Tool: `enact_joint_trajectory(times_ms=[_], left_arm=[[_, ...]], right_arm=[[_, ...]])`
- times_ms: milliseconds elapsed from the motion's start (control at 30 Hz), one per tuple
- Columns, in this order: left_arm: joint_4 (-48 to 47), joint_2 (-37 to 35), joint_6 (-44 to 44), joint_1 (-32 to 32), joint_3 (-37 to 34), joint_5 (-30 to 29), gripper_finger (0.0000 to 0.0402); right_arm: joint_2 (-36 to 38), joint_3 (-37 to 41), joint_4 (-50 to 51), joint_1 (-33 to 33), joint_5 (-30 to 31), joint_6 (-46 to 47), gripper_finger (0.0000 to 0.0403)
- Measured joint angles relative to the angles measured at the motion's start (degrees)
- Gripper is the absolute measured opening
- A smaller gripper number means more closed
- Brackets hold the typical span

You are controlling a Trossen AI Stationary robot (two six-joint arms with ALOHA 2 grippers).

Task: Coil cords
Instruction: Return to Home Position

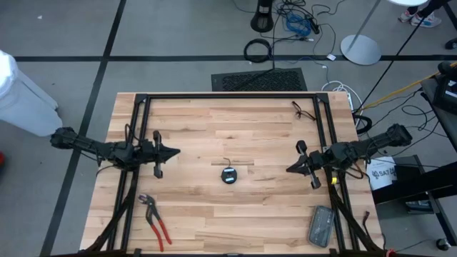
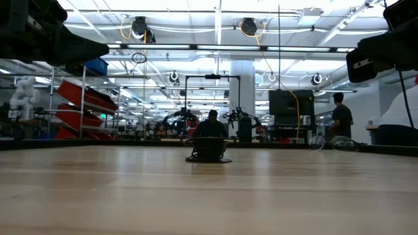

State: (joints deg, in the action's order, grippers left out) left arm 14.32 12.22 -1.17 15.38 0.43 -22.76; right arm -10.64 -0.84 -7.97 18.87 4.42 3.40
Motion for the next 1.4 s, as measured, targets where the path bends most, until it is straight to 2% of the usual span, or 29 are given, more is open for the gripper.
enact_joint_trajectory(times_ms=[267,600,867,1000,1400], left_arm=[[-3.11,-3.43,-0.05,0.00,0.00,-0.02,0.0002],[-5.99,-5.35,-1.12,0.00,0.00,-0.07,0.0002],[-5.99,-5.44,-1.12,0.00,0.00,-0.06,0.0002],[-5.94,-5.44,-1.28,0.00,0.00,-0.07,0.0002],[-8.35,-5.44,-1.29,0.02,-0.02,-0.04,0.0002]], right_arm=[[10.70,-0.09,6.60,-2.88,-2.35,-1.09,0.0000],[10.52,-0.79,6.82,-7.10,-4.87,-3.63,0.0000],[10.52,-0.79,6.65,-14.09,-10.02,-5.61,0.0000],[10.52,-0.79,6.99,-16.59,-10.58,-5.99,0.0000],[10.50,-0.79,7.88,-17.74,-10.38,-4.80,0.0000]])
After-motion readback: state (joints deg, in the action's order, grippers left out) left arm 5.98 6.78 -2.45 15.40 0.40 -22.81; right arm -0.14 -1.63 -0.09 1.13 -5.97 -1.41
